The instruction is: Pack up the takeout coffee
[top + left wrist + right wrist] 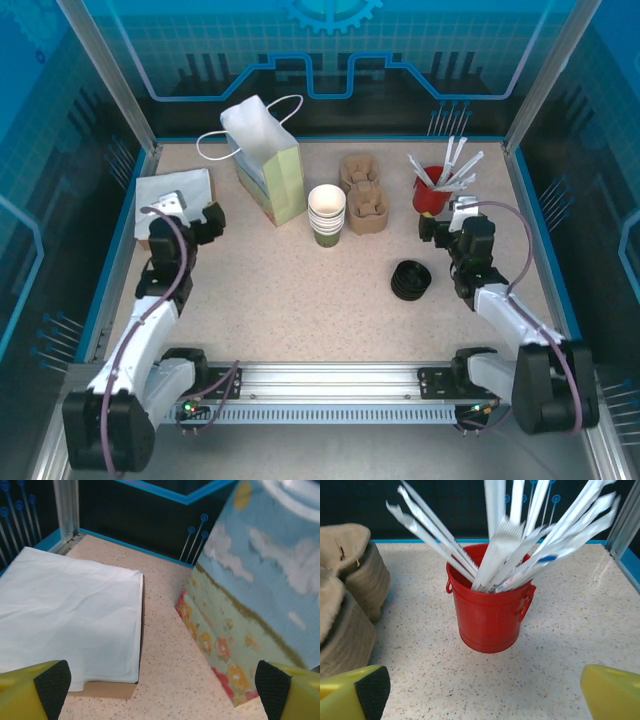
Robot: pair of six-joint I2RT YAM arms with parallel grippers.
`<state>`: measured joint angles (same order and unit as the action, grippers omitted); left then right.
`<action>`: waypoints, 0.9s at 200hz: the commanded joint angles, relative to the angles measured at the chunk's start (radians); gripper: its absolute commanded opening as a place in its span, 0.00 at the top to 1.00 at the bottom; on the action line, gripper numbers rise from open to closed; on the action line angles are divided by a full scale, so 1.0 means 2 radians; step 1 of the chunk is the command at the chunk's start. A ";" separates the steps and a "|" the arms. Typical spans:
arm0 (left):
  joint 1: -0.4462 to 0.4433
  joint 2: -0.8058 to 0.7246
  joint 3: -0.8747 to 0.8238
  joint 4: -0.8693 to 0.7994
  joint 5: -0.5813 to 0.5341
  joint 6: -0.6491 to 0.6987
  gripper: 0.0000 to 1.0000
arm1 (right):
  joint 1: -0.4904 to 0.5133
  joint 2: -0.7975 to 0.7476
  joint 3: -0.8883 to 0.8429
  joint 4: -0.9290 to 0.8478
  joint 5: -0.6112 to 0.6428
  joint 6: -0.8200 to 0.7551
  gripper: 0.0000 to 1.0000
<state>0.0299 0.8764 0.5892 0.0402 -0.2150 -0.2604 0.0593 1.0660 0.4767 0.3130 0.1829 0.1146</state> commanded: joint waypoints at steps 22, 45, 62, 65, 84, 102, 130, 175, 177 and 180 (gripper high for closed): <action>0.000 -0.020 0.153 -0.325 0.024 -0.107 0.01 | 0.023 -0.094 0.094 -0.280 0.021 0.107 0.00; 0.000 0.011 0.254 -0.391 0.096 -0.145 0.01 | 0.041 -0.121 0.133 -0.345 0.022 0.140 0.00; 0.000 0.048 0.338 -0.436 0.132 -0.186 0.03 | 0.052 -0.124 0.160 -0.378 0.022 0.157 0.00; 0.000 0.054 0.353 -0.445 0.137 -0.193 0.03 | 0.053 -0.124 0.164 -0.383 0.022 0.159 0.00; -0.001 0.099 0.436 -0.479 0.149 -0.225 0.04 | 0.067 -0.115 0.188 -0.412 0.028 0.172 0.00; -0.013 0.145 0.501 -0.493 0.143 -0.219 0.08 | 0.083 -0.105 0.198 -0.422 0.045 0.178 0.00; -0.037 0.230 0.595 -0.534 0.118 -0.203 0.10 | 0.103 -0.092 0.218 -0.437 0.078 0.181 0.00; -0.066 0.324 0.675 -0.534 0.062 -0.208 0.12 | 0.110 -0.096 0.222 -0.449 0.113 0.173 0.00; -0.067 0.328 0.679 -0.534 0.060 -0.207 0.12 | 0.110 -0.097 0.222 -0.450 0.113 0.173 0.00; -0.068 0.335 0.685 -0.533 0.056 -0.206 0.12 | 0.110 -0.097 0.221 -0.450 0.114 0.171 0.00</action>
<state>-0.0856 1.4799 1.8683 -0.9836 -0.0227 -0.6567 0.2687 0.8856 0.8909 -0.5442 0.3511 0.4561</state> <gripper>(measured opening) 0.884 0.999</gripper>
